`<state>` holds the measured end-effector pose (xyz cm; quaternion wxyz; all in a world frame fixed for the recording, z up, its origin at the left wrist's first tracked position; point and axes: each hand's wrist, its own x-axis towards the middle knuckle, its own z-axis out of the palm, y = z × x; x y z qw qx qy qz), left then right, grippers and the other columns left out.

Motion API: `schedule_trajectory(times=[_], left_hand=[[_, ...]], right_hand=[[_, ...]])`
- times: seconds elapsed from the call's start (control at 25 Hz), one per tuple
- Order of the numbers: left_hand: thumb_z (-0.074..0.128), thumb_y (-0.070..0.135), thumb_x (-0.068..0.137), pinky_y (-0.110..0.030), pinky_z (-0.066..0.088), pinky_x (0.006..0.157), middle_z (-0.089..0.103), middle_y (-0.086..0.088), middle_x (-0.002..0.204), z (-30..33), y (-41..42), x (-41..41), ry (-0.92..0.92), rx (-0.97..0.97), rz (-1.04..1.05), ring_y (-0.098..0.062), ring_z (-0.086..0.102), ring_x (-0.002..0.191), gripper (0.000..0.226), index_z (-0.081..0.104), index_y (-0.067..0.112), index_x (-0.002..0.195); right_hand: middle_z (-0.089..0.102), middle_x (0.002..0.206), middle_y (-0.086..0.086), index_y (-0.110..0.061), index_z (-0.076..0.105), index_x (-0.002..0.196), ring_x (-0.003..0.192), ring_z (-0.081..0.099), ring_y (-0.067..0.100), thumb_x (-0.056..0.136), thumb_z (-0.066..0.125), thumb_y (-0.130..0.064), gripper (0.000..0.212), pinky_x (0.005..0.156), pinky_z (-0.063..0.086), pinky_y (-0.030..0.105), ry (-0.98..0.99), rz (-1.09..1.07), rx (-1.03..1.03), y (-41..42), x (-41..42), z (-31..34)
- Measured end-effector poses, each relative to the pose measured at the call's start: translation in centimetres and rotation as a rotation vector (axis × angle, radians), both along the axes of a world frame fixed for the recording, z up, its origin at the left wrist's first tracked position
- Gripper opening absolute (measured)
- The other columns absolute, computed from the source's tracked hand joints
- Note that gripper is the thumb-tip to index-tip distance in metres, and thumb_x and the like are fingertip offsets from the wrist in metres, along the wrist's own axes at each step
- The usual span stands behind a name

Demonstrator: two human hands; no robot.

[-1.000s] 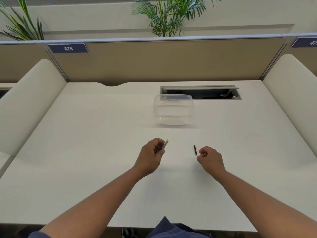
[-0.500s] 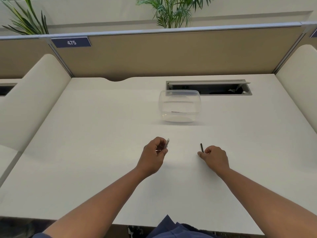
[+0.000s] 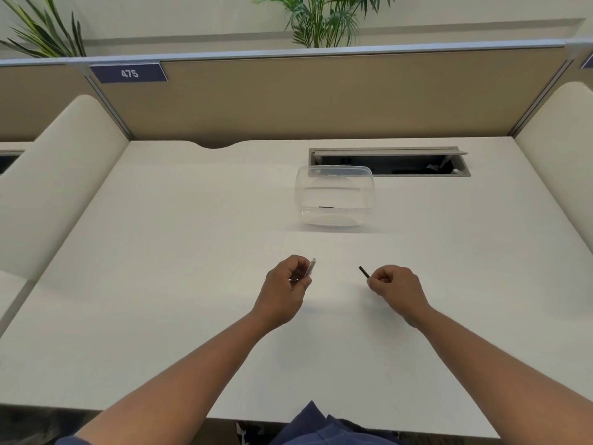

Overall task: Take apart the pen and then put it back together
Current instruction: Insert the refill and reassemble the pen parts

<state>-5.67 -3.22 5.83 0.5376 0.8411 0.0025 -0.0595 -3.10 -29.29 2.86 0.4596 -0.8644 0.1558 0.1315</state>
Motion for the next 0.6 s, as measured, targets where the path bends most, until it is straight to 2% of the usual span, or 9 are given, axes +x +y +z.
schedule_trajectory(times=[0.08,0.28,0.44,0.6], left_hand=[[0.063,0.005,0.093,-0.031,0.057,0.082,0.067,0.004,0.09,0.1,-0.3,-0.1,-0.009,0.002,-0.002,-0.016,0.063,0.086,0.022,0.063,0.027,0.094],[0.064,0.004,0.092,-0.028,0.056,0.083,0.068,0.009,0.094,0.2,-0.7,-0.2,-0.03,0.012,-0.011,-0.011,0.063,0.088,0.022,0.067,0.025,0.099],[0.064,0.004,0.093,-0.023,0.053,0.082,0.068,0.009,0.1,0.2,-0.8,-0.3,-0.029,0.017,-0.003,-0.008,0.064,0.091,0.023,0.069,0.022,0.107],[0.063,0.003,0.093,-0.025,0.053,0.086,0.068,0.008,0.104,0.1,-0.7,-0.3,-0.048,0.026,-0.009,-0.011,0.065,0.096,0.028,0.069,0.025,0.11]], right_hand=[[0.067,0.07,-0.002,-0.02,0.07,0.073,0.062,0.055,0.013,0.079,0.076,-0.021,0.009,0.059,0.044,0.028,-0.056,0.041,0.11,0.6,-0.2,1.8],[0.07,0.077,0.01,-0.018,0.073,0.082,0.065,0.056,0.011,0.081,0.078,-0.013,0.007,0.061,0.047,0.024,-0.18,0.141,0.261,2.7,-0.5,5.7],[0.075,0.081,-0.001,-0.015,0.077,0.09,0.07,0.064,0.006,0.084,0.076,-0.01,0.007,0.065,0.049,0.016,-0.237,0.159,0.308,3.2,-0.9,7.1],[0.072,0.074,-0.006,-0.014,0.078,0.09,0.06,0.058,-0.001,0.086,0.075,-0.011,0.006,0.057,0.044,0.01,-0.24,0.205,0.266,3.4,-1.2,7.6]])
